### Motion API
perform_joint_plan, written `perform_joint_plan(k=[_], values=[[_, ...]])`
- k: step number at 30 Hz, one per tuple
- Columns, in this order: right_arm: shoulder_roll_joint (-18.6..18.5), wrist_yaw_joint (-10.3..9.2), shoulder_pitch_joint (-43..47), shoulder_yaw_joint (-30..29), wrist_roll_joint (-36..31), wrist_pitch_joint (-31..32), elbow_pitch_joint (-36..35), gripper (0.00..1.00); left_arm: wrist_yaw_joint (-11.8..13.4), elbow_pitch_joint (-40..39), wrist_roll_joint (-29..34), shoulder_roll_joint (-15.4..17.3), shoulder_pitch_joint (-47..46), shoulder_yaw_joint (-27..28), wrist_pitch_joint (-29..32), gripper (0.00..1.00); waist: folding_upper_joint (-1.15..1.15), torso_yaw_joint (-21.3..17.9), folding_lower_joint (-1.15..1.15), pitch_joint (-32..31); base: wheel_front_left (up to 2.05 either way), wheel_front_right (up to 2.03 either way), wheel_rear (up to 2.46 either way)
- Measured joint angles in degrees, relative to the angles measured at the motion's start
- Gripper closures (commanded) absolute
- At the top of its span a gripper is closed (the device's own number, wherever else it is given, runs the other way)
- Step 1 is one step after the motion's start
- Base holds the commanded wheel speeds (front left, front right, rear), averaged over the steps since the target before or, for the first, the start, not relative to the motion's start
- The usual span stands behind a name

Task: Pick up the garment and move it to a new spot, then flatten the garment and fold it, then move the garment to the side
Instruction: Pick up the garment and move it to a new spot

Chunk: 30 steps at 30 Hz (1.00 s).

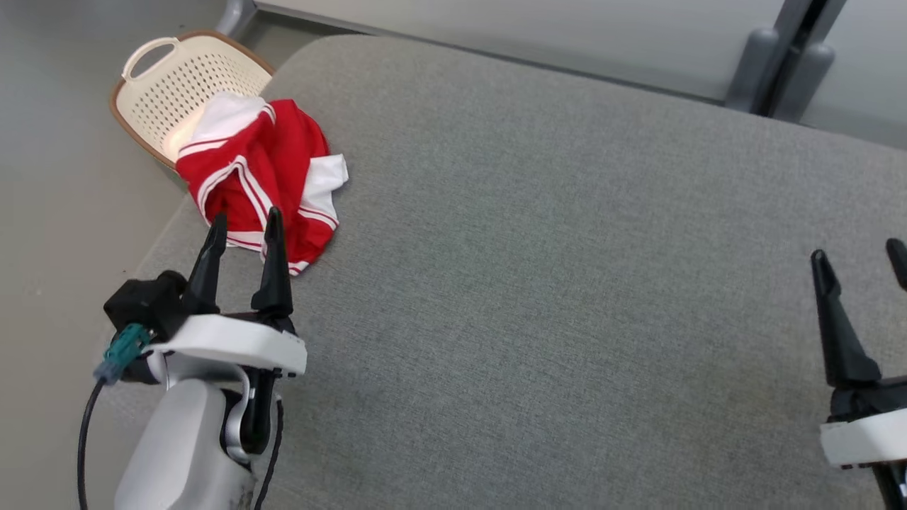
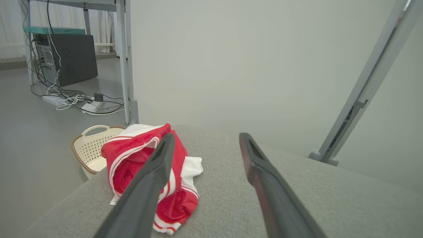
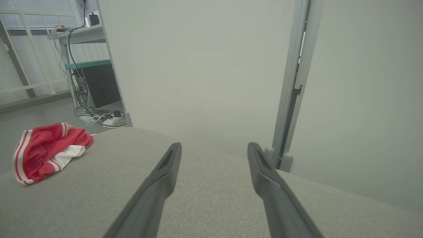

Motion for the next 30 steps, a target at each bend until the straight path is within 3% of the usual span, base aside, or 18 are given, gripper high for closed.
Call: perform_joint_plan(k=[12,18,19,20,21,25,30], values=[[-3.5,0.00,-5.8,-0.3,0.0,2.0,-3.5,0.00,-3.8,33.9,-3.2,-1.8,-19.6,2.9,0.1,0.00,0.00,-4.7,0.00,14.5,0.00,0.00,0.00],[-4.0,0.00,-6.9,-0.4,0.3,1.7,-3.3,0.00,-4.4,41.4,-3.7,-0.5,-24.4,4.3,-0.2,0.00,0.00,-6.5,0.00,17.5,0.00,0.00,0.00],[-4.0,0.00,-7.0,-0.4,0.4,1.7,-3.2,0.00,-4.4,41.8,-3.6,-0.3,-24.9,4.4,-0.3,0.31,0.00,-6.8,0.00,17.8,0.00,0.00,0.00],[-4.0,0.00,-7.1,-0.4,0.5,1.7,-3.0,0.00,-4.4,41.9,-3.5,0.0,-25.3,4.8,-0.3,0.95,0.00,-7.0,0.00,18.1,0.00,0.00,0.00],[-4.0,-0.01,-7.3,-0.5,0.5,1.7,-3.0,0.00,-4.3,41.8,-3.2,0.2,-25.4,5.0,-0.3,1.00,0.00,-7.0,0.00,18.3,0.00,0.00,0.00],[-3.7,0.00,-7.5,-0.7,0.7,0.8,-1.9,0.00,-3.4,40.1,-1.2,0.8,-25.0,6.0,0.0,1.00,0.00,-6.9,0.00,17.4,0.00,0.00,0.00],[-2.7,0.00,-6.5,-1.0,1.0,-0.5,0.0,0.00,-2.6,31.7,2.6,1.6,-21.6,8.4,0.0,1.00,0.00,-6.7,0.00,14.5,0.00,0.00,0.00]])
